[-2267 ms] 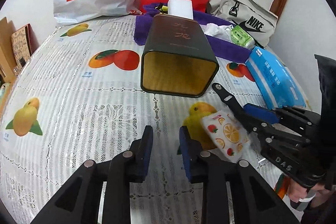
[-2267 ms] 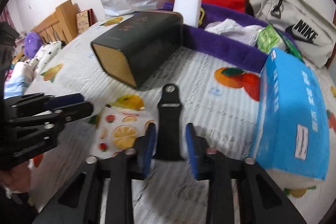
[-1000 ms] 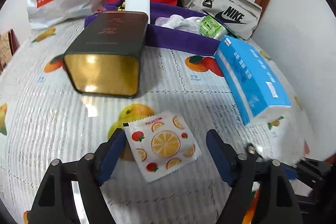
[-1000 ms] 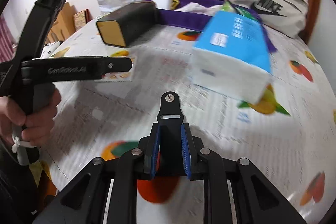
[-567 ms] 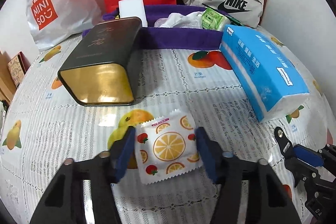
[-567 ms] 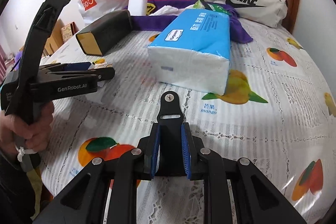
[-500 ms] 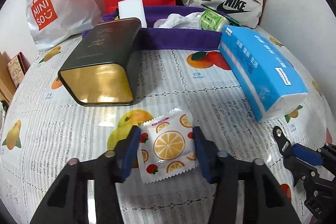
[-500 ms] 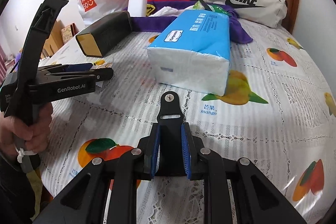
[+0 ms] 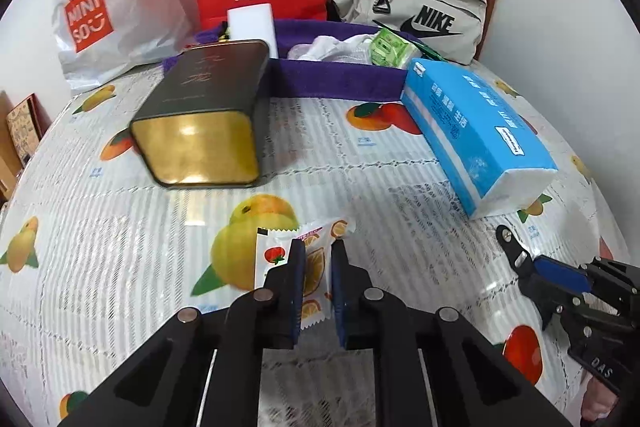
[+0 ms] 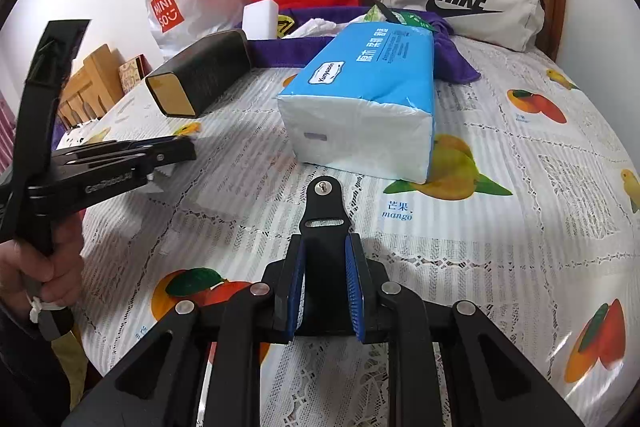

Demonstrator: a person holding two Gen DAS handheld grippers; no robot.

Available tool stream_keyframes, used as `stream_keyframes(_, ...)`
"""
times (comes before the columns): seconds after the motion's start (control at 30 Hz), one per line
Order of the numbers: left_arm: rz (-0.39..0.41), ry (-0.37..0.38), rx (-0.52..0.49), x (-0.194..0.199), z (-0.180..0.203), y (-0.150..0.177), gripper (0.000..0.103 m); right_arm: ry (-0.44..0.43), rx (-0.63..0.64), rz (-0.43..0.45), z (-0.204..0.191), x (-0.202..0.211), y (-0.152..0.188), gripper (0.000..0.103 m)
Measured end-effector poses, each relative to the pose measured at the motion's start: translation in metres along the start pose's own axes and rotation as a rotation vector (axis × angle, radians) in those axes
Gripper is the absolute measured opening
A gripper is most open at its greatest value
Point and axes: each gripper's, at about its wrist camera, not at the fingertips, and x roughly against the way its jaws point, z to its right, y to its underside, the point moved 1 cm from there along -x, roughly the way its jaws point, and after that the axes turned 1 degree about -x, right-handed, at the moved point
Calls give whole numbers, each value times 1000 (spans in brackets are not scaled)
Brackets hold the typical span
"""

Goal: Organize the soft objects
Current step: 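Close the left tool on the fruit-print sachet and lift it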

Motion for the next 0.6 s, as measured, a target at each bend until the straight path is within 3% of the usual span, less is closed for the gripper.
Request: stream_keyframes(0.6, 50, -33, 113, 33, -44, 17, 9, 54, 15, 0, -1, 12, -4, 21)
